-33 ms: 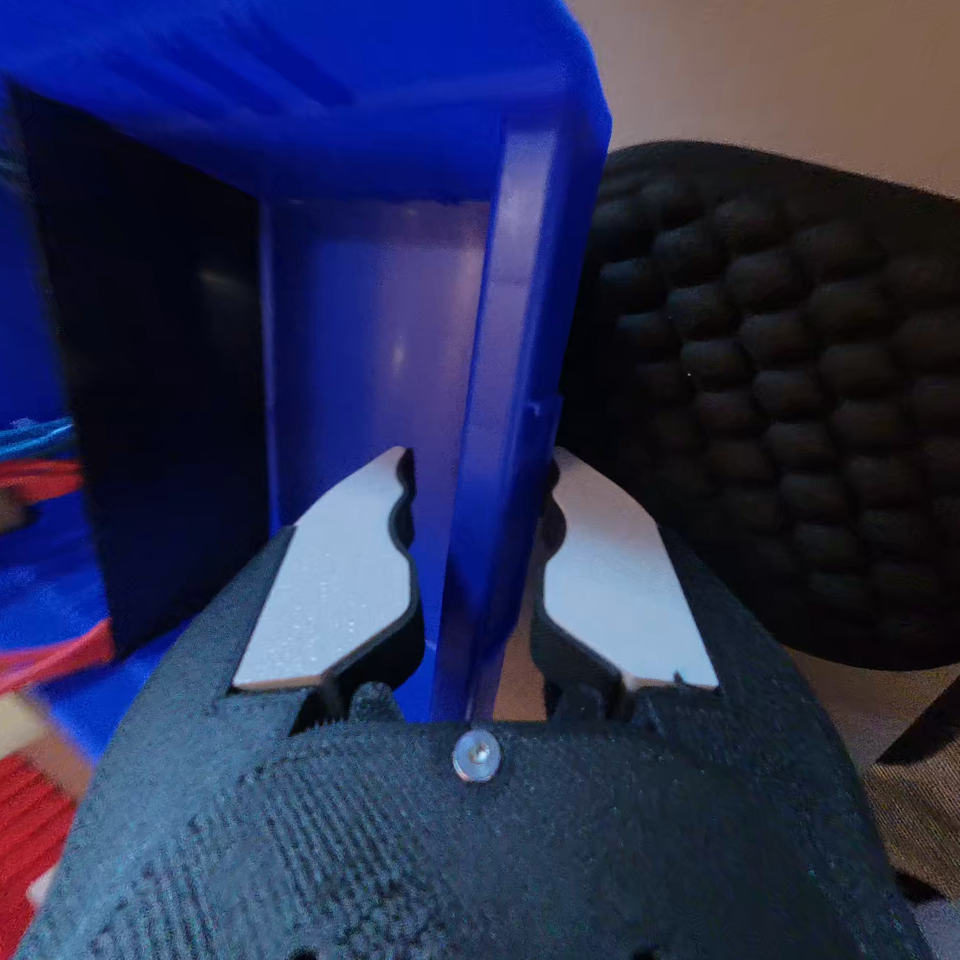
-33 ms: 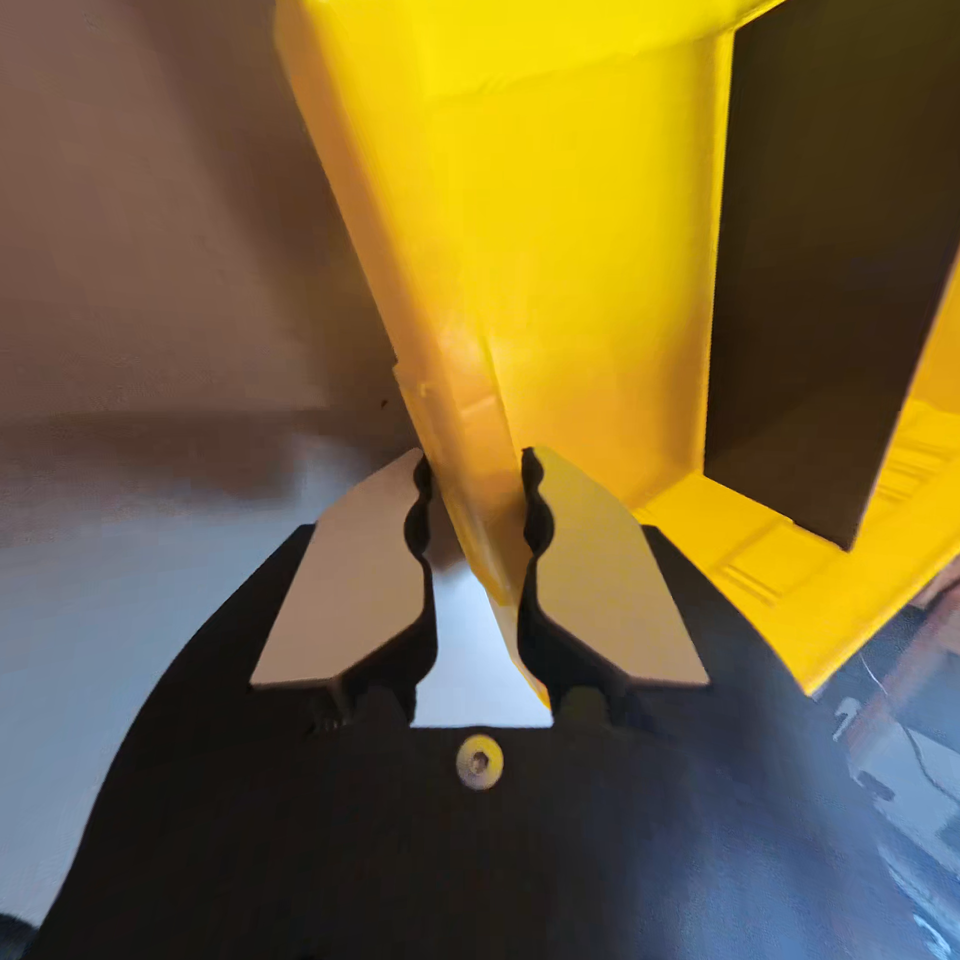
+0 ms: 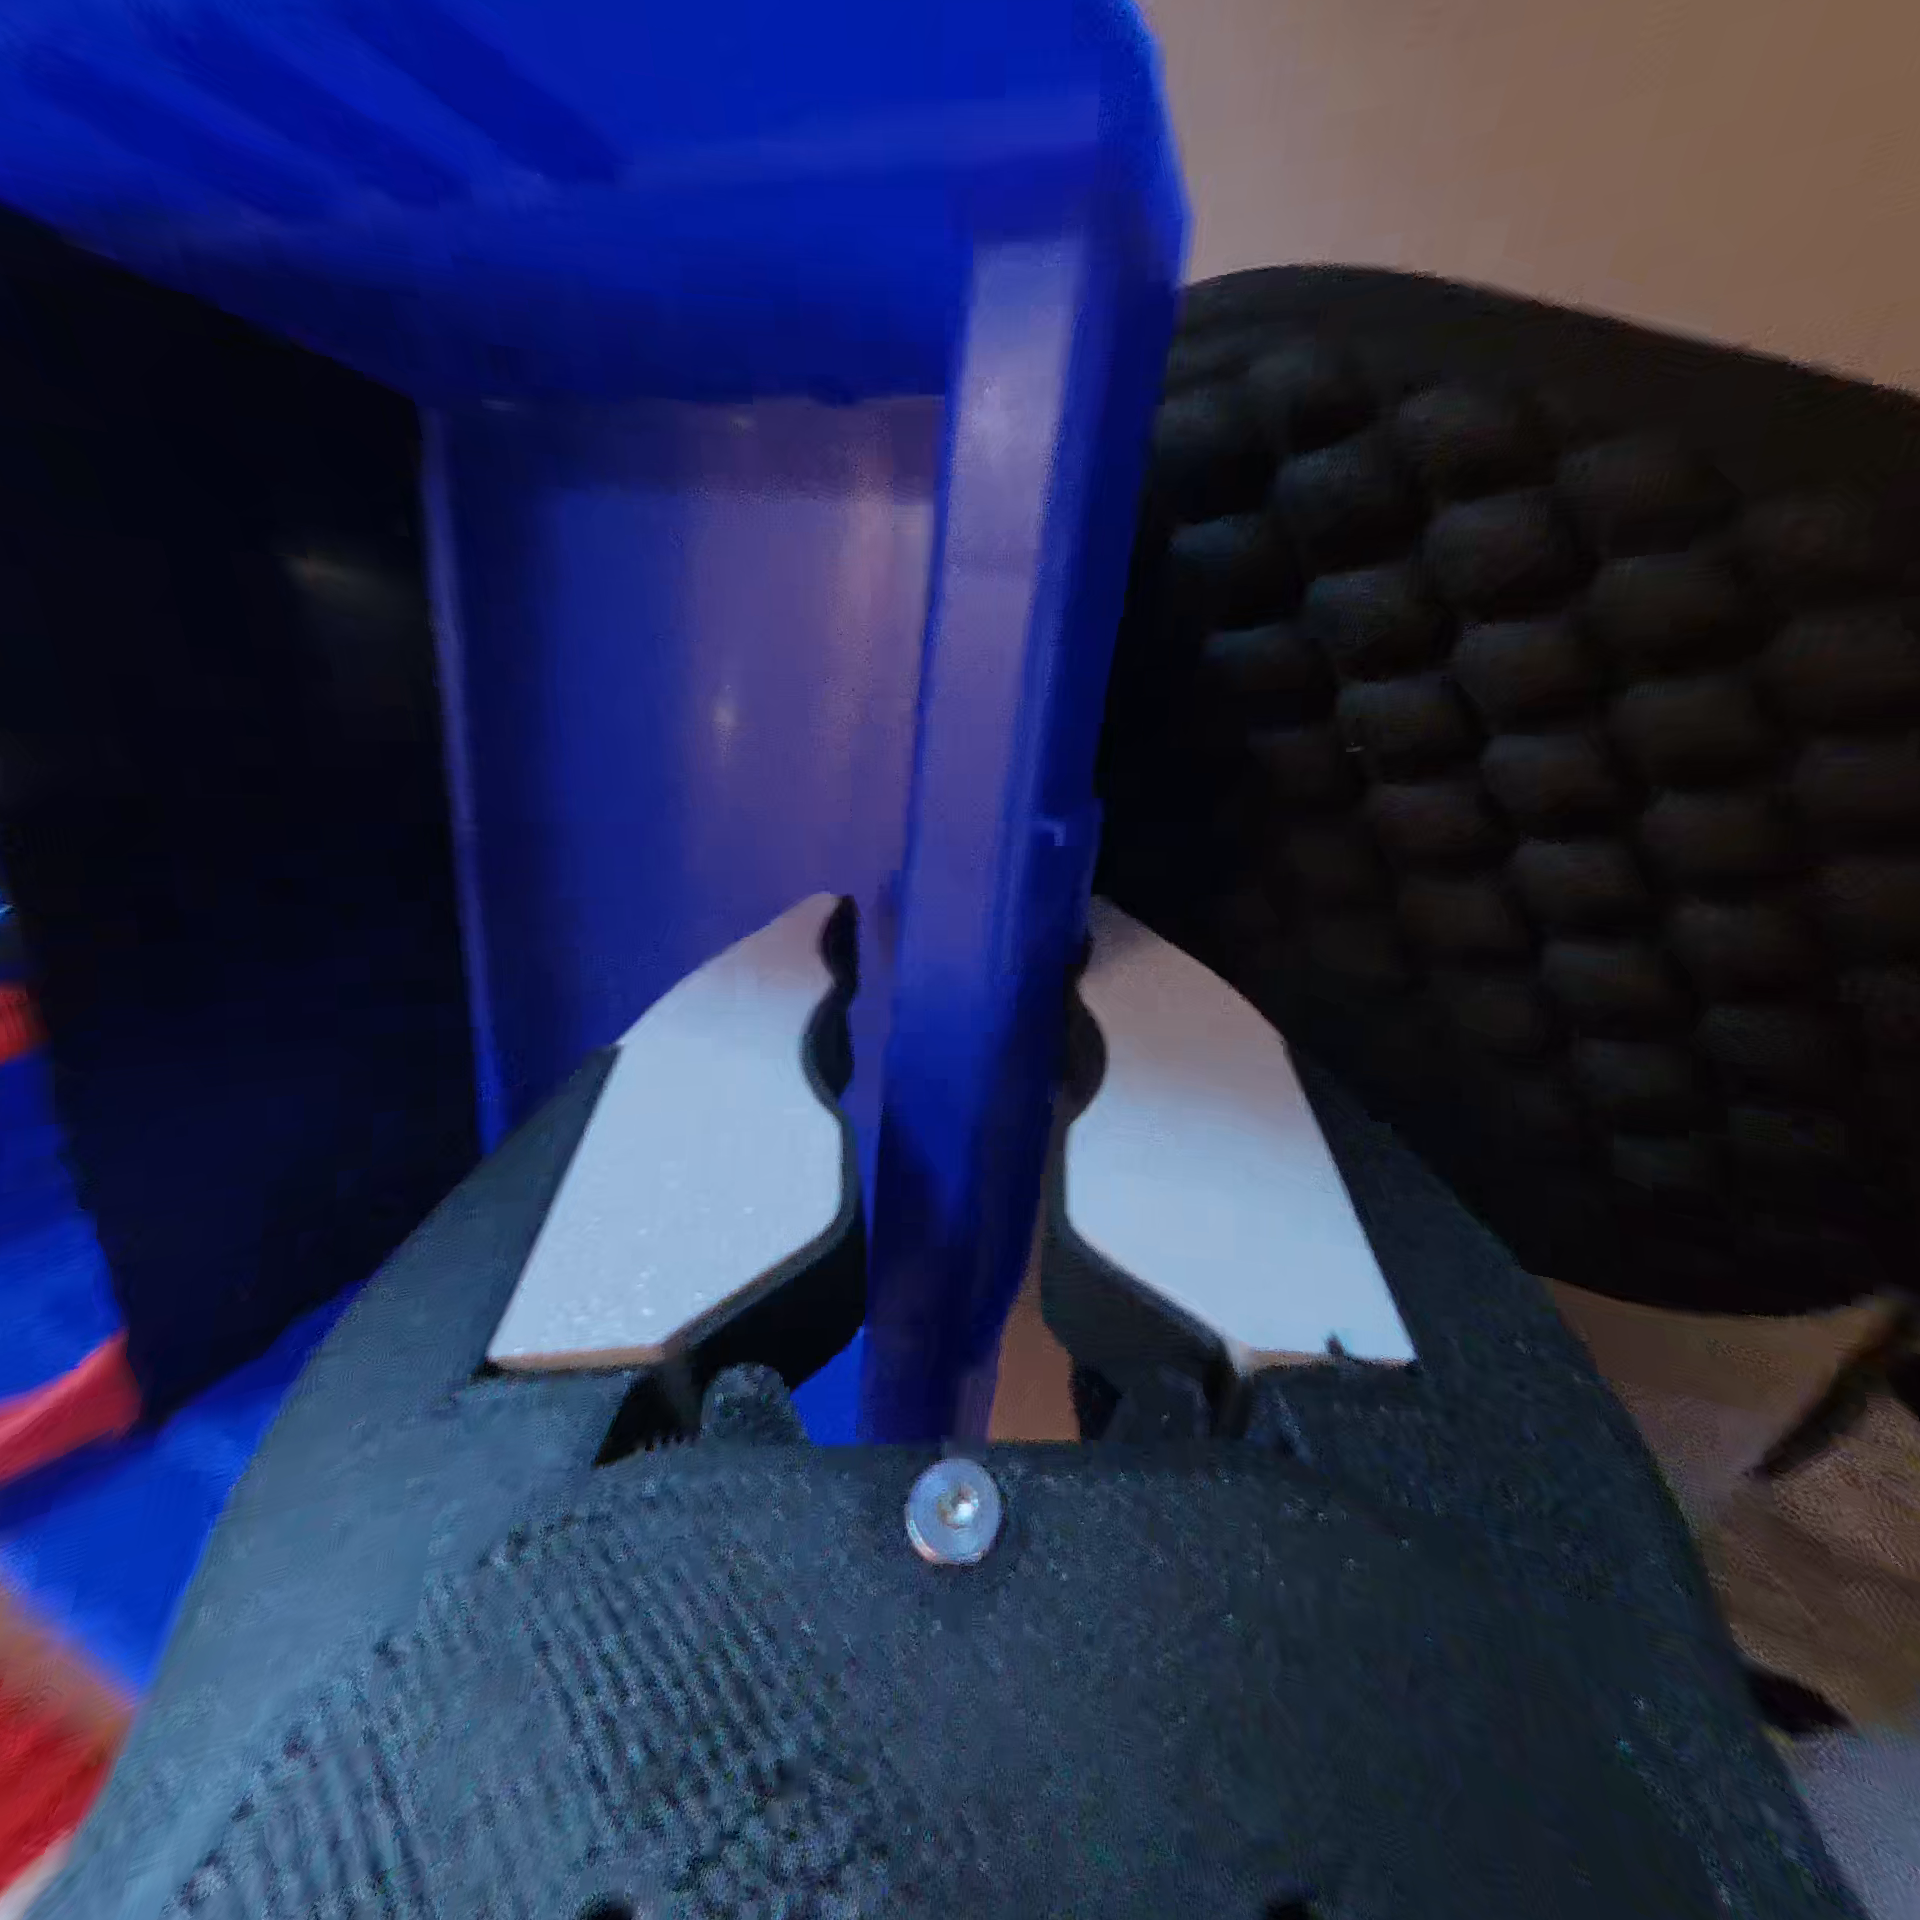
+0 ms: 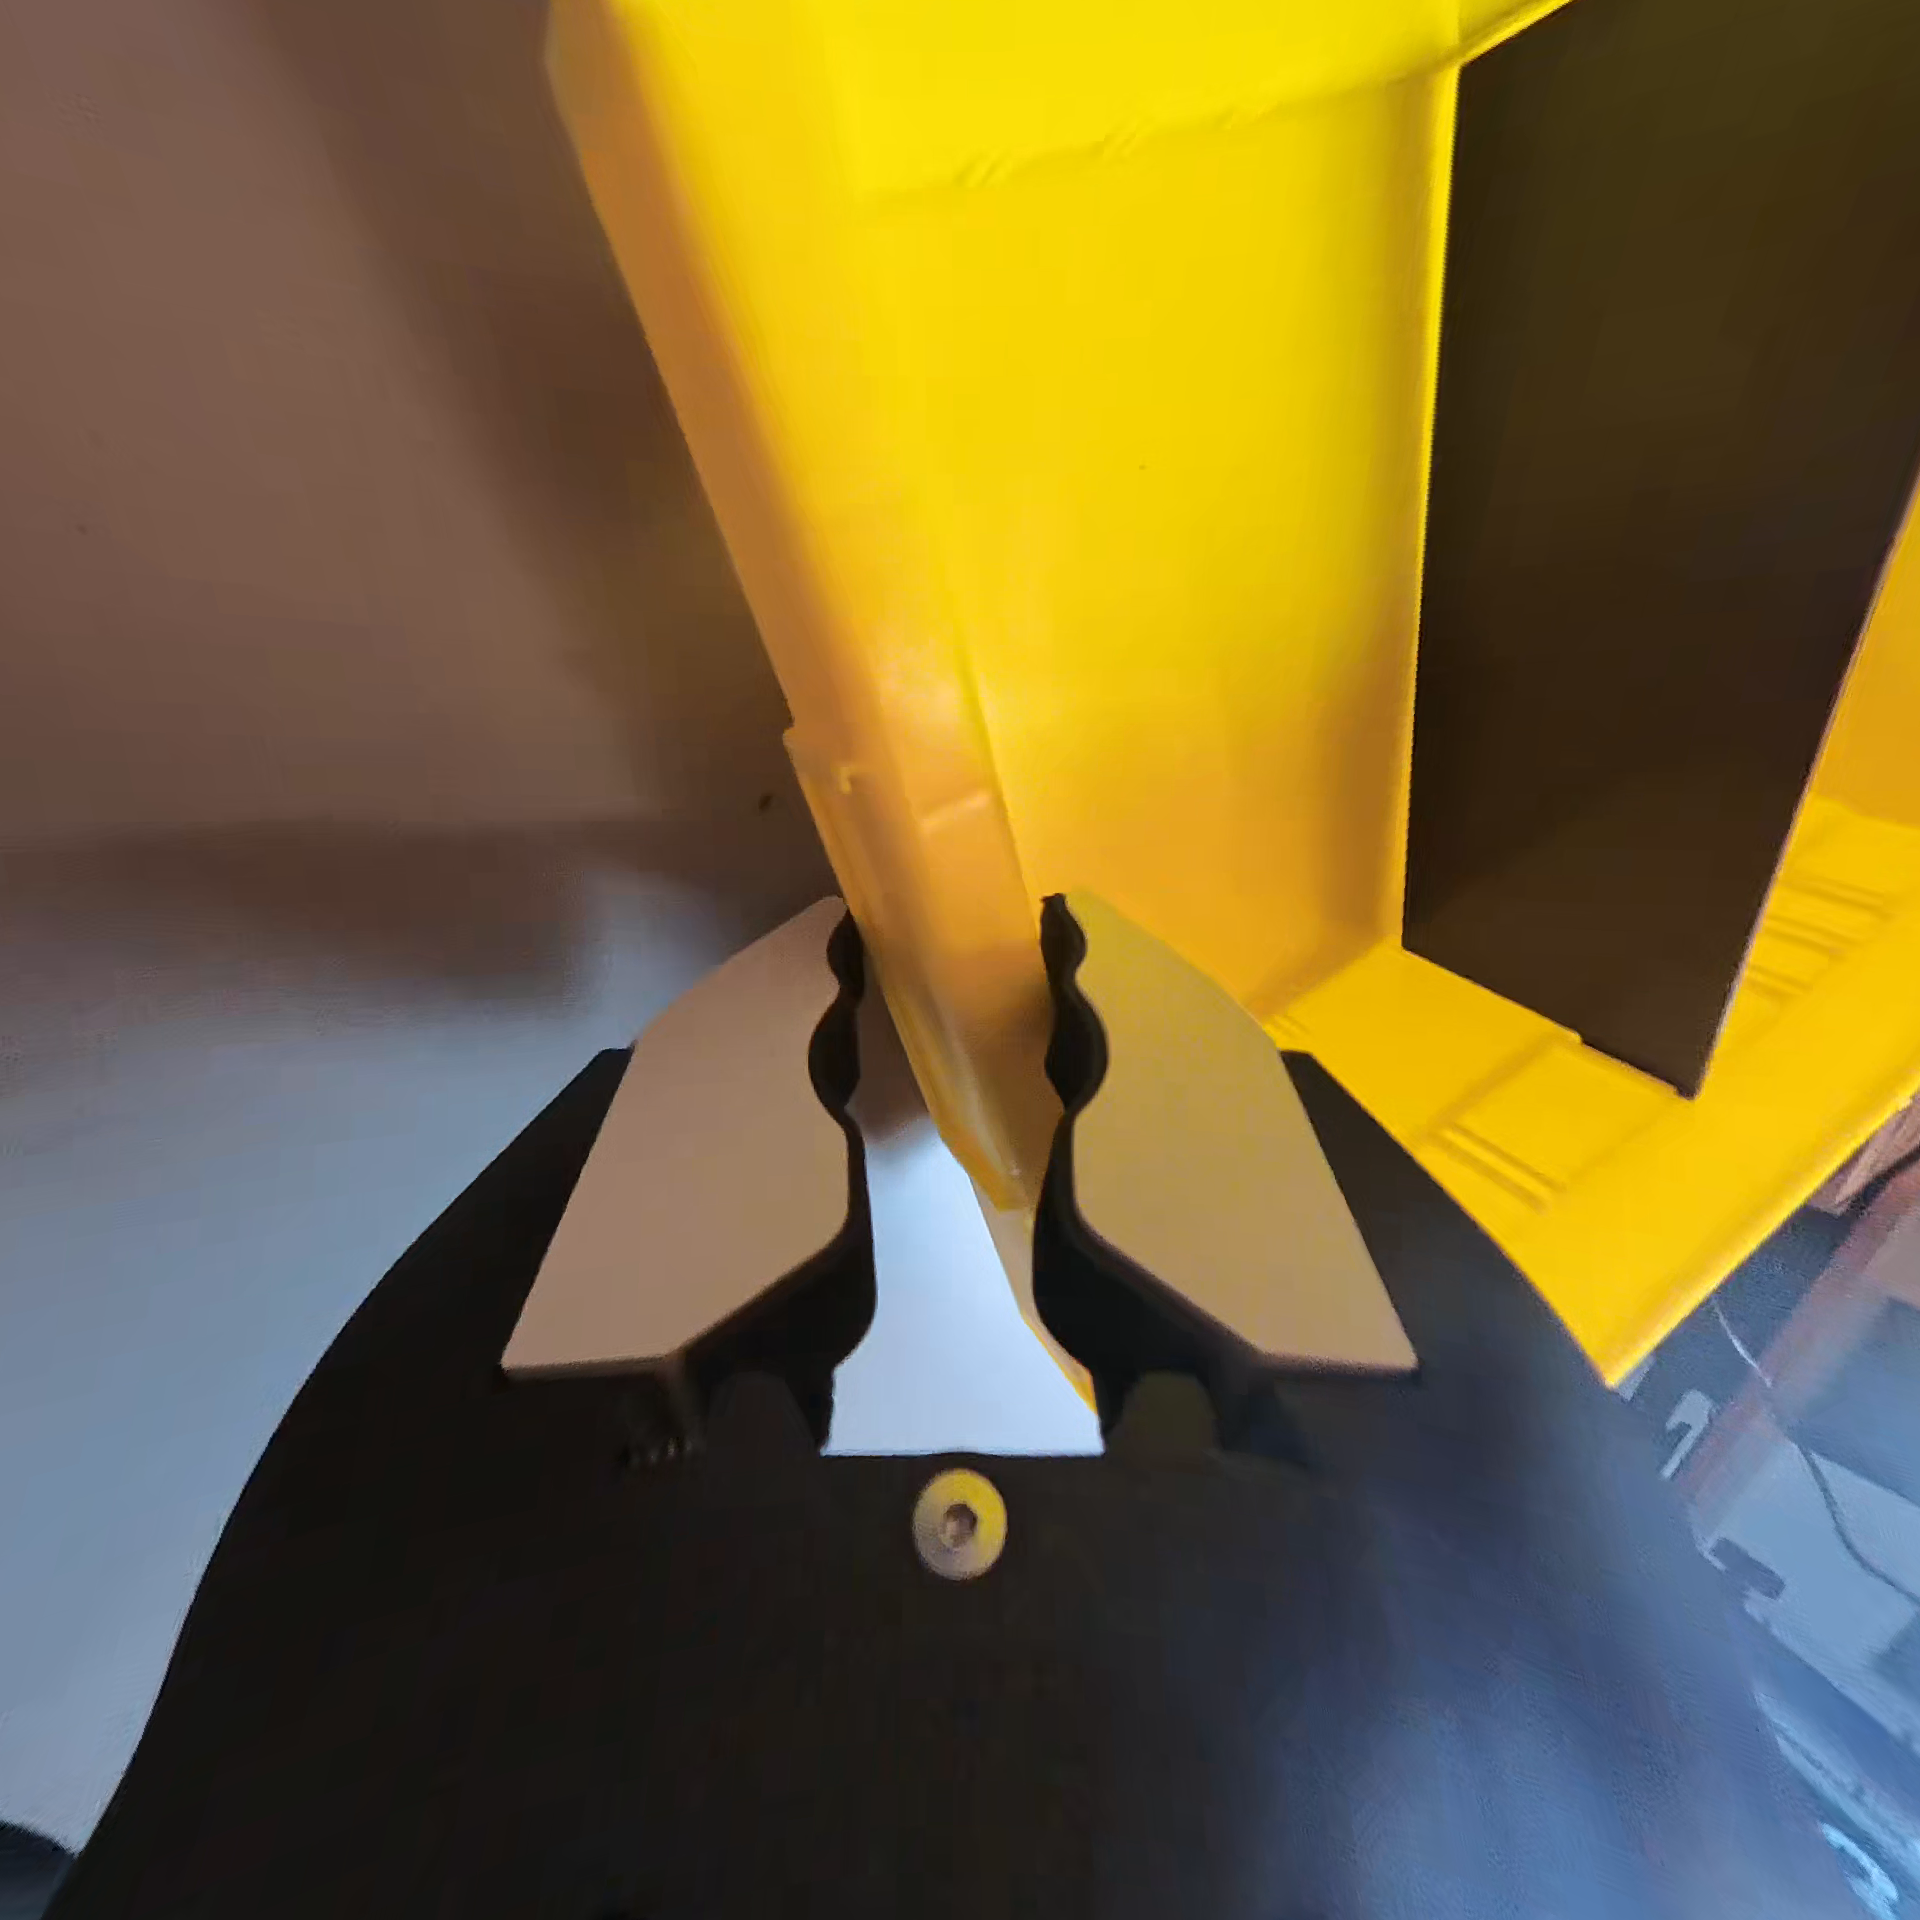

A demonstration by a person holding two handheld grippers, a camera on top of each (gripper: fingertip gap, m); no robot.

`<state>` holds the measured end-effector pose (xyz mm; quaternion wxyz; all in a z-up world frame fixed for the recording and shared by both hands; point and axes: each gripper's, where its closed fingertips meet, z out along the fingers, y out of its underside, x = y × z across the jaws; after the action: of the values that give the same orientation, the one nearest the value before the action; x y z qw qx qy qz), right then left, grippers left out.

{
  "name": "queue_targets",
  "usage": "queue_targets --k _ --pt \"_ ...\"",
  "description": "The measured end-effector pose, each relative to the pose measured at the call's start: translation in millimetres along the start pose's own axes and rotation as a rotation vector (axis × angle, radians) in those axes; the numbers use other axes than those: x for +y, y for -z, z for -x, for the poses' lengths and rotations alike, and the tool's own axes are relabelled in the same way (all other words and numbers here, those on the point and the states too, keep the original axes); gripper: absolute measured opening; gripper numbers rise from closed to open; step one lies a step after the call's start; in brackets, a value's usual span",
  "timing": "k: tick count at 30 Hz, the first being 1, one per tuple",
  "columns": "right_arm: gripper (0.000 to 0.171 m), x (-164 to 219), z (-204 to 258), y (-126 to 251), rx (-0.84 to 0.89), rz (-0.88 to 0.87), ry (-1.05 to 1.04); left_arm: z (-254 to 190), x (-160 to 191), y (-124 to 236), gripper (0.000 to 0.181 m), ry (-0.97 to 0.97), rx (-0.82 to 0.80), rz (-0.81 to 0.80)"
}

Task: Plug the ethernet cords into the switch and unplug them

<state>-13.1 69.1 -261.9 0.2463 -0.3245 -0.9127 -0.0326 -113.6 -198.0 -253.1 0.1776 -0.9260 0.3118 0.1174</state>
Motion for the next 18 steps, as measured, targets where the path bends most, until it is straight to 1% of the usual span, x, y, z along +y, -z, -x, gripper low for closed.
queue_targets --k 1,3,5,9,13,18 --pt "0.033 5.9 4.5 2.5 -0.021 0.028 -0.023 -4.6 -1.3 -3.1 0.026 0.001 0.069 -0.017" --pt "0.034 18.1 18.4 12.9 -0.045 0.05 -0.086 -3.9 -0.9 -2.2 0.027 0.032 0.097 -0.047" --pt "0.035 33.4 33.5 24.8 -0.025 0.074 -0.194 -3.4 0.1 -2.2 0.029 0.081 0.086 -0.082" --pt "0.034 62.5 60.9 50.1 0.054 0.091 -0.374 -2.1 0.0 2.9 0.031 0.121 0.007 -0.131" --pt "0.032 110.3 65.6 58.3 0.208 0.185 -0.32 8.9 0.1 5.7 0.031 0.171 -0.035 -0.157" --pt "0.032 152.2 46.3 48.8 0.263 0.183 -0.26 51.0 6.1 -14.9 0.031 0.228 -0.089 -0.124"
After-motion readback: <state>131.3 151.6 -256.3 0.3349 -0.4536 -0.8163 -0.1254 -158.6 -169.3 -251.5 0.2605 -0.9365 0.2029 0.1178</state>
